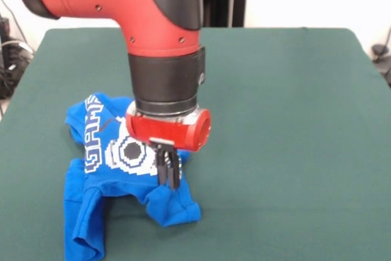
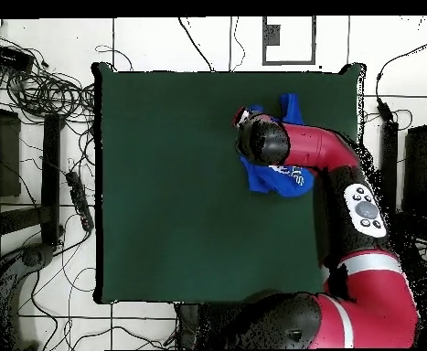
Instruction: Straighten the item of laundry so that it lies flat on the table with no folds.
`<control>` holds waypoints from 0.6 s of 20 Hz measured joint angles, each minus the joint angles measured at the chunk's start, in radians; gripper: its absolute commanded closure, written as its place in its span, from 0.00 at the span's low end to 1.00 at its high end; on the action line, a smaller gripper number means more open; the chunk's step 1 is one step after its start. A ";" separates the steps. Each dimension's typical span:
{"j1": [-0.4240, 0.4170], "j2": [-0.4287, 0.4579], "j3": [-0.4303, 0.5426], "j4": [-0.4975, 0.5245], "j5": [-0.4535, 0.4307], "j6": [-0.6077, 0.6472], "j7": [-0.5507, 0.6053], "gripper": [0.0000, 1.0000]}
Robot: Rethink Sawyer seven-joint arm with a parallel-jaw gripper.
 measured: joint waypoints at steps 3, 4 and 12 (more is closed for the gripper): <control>0.034 -0.022 -0.028 0.009 0.011 0.000 0.000 1.00; 0.066 -0.038 -0.052 0.015 0.023 0.000 0.000 1.00; 0.208 -0.086 -0.147 0.023 0.091 0.000 0.000 1.00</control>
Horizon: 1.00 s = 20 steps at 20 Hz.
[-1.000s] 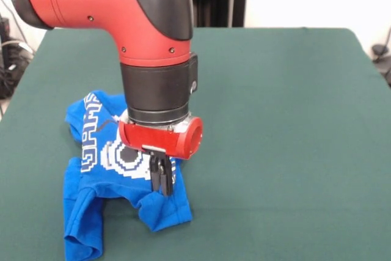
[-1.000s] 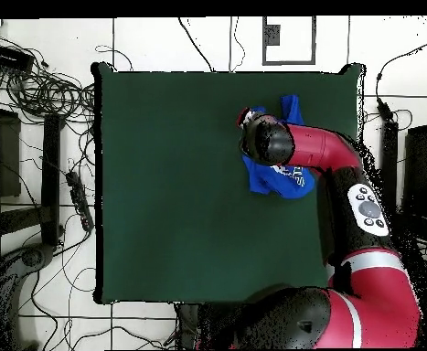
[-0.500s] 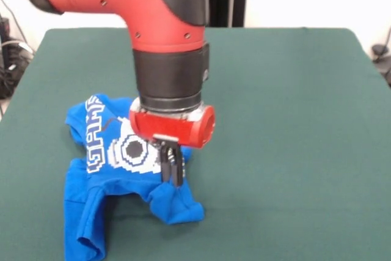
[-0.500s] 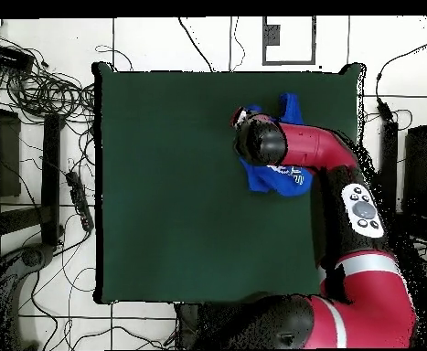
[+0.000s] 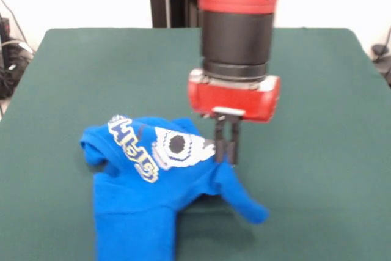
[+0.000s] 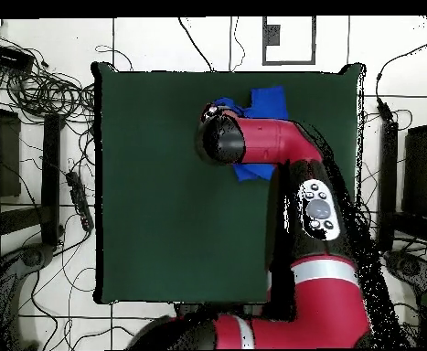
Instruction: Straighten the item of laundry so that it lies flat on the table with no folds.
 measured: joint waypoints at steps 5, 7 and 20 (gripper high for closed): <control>0.097 -0.015 -0.070 0.009 0.078 0.000 0.011 1.00; 0.114 -0.015 -0.084 0.010 0.093 0.000 0.016 1.00; 0.164 -0.015 -0.143 0.036 0.210 -0.003 0.088 0.00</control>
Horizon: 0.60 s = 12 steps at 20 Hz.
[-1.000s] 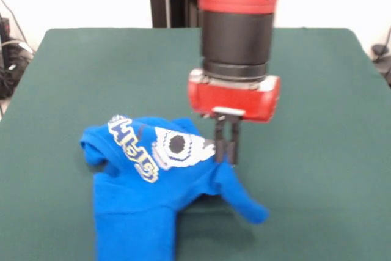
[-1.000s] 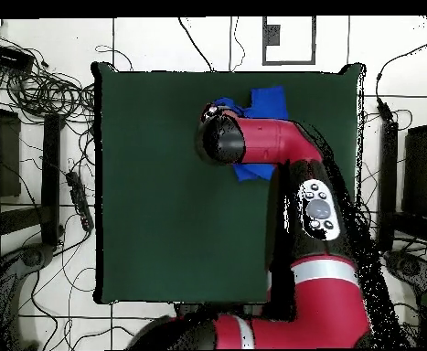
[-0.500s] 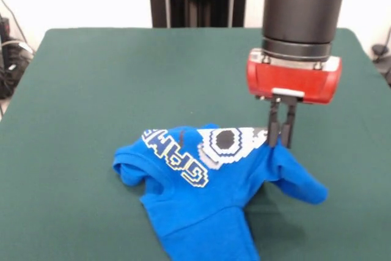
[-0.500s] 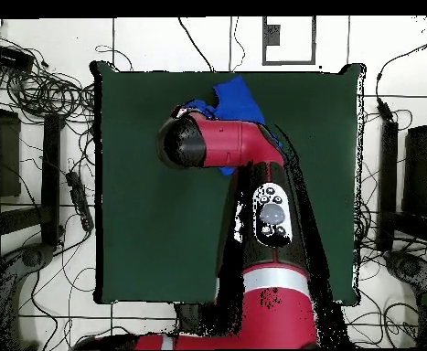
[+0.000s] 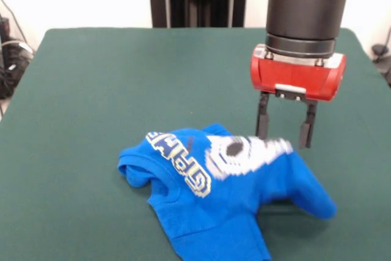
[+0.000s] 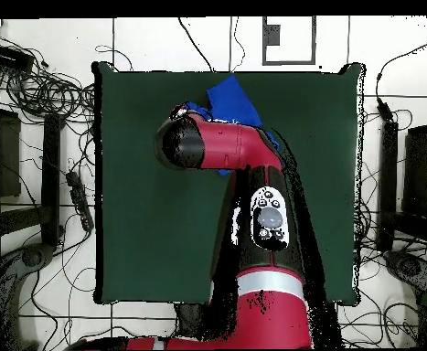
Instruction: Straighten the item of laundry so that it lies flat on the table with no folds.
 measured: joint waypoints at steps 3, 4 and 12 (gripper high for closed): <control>0.001 0.000 -0.010 0.006 0.010 -0.004 0.000 0.00; 0.002 0.000 -0.013 0.007 0.012 -0.004 0.000 0.00; 0.002 0.000 -0.026 0.011 0.027 -0.004 0.000 0.00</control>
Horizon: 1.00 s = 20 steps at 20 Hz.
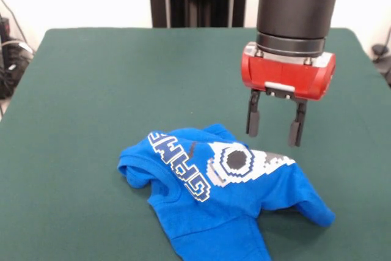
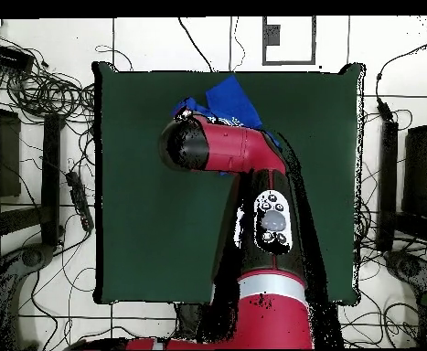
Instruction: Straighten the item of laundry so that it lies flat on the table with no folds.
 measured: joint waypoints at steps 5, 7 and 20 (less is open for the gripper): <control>-0.014 0.000 0.000 0.000 0.003 0.000 0.000 0.00; -0.023 0.000 0.000 0.000 0.003 0.000 0.000 0.00; -0.141 0.001 0.000 0.005 0.000 -0.007 0.000 0.00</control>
